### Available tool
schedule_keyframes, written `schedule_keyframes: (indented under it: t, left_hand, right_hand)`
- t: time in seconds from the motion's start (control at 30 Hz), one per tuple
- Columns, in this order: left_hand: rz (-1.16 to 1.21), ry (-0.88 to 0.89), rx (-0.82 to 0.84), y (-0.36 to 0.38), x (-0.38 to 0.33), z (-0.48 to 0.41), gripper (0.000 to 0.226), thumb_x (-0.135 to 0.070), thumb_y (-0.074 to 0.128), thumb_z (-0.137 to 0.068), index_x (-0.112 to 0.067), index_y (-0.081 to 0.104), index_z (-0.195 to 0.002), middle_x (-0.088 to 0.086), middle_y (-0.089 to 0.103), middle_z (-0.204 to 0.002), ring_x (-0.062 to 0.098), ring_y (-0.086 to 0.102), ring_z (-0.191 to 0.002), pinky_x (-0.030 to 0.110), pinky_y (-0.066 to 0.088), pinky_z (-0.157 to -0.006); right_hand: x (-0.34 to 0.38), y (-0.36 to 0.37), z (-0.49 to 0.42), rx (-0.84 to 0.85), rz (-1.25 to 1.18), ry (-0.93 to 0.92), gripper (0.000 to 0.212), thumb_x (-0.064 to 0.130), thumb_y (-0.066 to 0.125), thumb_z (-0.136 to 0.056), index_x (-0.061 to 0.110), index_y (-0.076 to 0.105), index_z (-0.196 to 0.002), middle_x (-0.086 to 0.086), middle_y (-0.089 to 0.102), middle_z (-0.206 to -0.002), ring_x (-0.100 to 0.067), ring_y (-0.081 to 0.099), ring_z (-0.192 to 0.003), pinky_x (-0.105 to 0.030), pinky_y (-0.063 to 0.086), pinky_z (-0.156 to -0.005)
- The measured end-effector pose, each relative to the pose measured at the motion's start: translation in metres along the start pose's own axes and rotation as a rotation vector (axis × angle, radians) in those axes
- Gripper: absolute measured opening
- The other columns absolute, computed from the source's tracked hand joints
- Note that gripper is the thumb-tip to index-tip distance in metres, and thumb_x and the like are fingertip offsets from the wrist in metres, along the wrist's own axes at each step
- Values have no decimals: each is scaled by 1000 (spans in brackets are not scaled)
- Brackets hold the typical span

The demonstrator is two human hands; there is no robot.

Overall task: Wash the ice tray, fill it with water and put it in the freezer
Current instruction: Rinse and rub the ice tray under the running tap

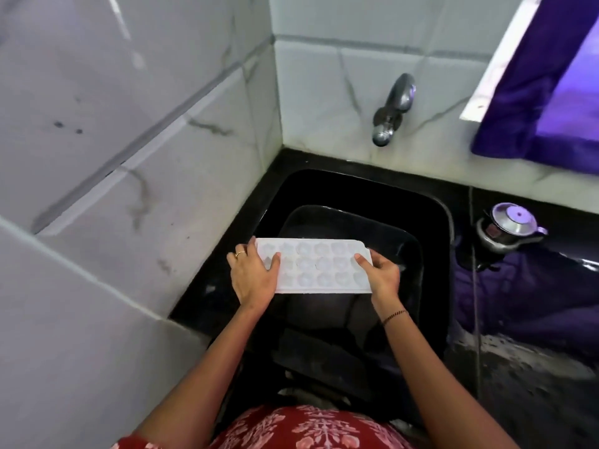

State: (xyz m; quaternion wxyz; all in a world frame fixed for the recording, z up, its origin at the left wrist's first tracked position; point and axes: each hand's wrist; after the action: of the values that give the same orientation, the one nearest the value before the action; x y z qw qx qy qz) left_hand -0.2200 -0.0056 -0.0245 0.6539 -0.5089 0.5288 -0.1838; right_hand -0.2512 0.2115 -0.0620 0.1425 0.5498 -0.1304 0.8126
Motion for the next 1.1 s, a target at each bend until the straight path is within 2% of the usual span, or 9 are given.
schedule_keyframes:
  t: [0.17,0.37,0.57,0.63,0.73,0.8,0.93,1.03,1.1]
  left_hand:
    - [24,138,46,15,-19,-30,62,-44,58,-86,-12,43,-138,12,48,-129,28,40,-116,38,44,-87]
    - [178,229,64,33,-65,-63,60,-40,64,-83,-15,45,-135,9,50,-132,29,42,-120,44,40,-93]
    - [875,-178,179,53,-103,-80,72,-28,74,-78,-20,36,-138,6,55,-122,21,57,-110,31,47,-88]
    - [1108,-384,299,59,-112,-81,74,-26,74,-79,-23,31,-140,7,53,-127,22,59,-109,37,50,-91]
    - [1367,-563,430,71,-123,-81,69,-18,69,-83,-19,29,-139,7,57,-125,23,60,-108,41,55,-74]
    - [1465,-609,463,80,-129,-83,64,-15,68,-84,-17,33,-138,9,58,-127,26,60,-111,37,54,-71]
    - [1453,-563,631,96,-144,-81,56,-22,66,-85,-21,43,-136,7,61,-127,28,60,-114,45,52,-85]
    - [1508,-630,689,102,-159,-80,60,-27,70,-82,-19,46,-136,8,62,-126,27,61,-113,42,55,-77]
    - [1531,-668,660,107,-164,-86,61,-27,72,-79,-17,49,-134,9,63,-124,26,63,-110,39,57,-73]
  right_hand:
    - [9,-7,-11,-102,-100,85,40,13,75,-79,2,61,-115,-9,66,-103,-24,64,-93,-35,54,-81]
    - [31,-23,-28,-188,-251,77,35,11,70,-83,4,57,-115,-13,63,-106,-18,62,-76,-18,55,-55]
    - [59,-27,-55,-253,-370,59,38,9,70,-83,4,55,-119,-11,63,-103,-14,62,-74,-20,56,-58]
    - [67,-25,-65,-266,-379,59,41,9,71,-82,4,55,-120,-9,63,-100,-15,63,-75,-26,57,-66]
    - [74,-22,-79,-295,-384,68,43,12,73,-81,5,56,-119,-8,64,-102,-19,64,-82,-32,54,-76]
    - [78,-21,-88,-305,-394,80,42,13,73,-81,5,56,-118,-10,64,-106,-21,64,-87,-33,54,-78]
    - [79,-12,-102,-288,-398,115,40,14,72,-82,6,55,-118,-8,63,-103,-21,63,-85,-32,54,-75]
    - [75,3,-110,-255,-425,115,38,14,72,-82,4,56,-115,-13,65,-108,-25,65,-89,-31,57,-71]
    - [72,12,-116,-259,-381,110,38,16,74,-81,4,58,-113,-15,66,-109,-28,66,-93,-37,57,-79]
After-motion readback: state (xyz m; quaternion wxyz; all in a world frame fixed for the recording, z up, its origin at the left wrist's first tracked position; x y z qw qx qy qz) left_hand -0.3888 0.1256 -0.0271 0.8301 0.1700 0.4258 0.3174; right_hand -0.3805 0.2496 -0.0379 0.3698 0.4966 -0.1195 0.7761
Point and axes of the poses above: each hand's wrist, its own z-axis away from the middle knuckle, its own y-axis out of the palm, x = y × z
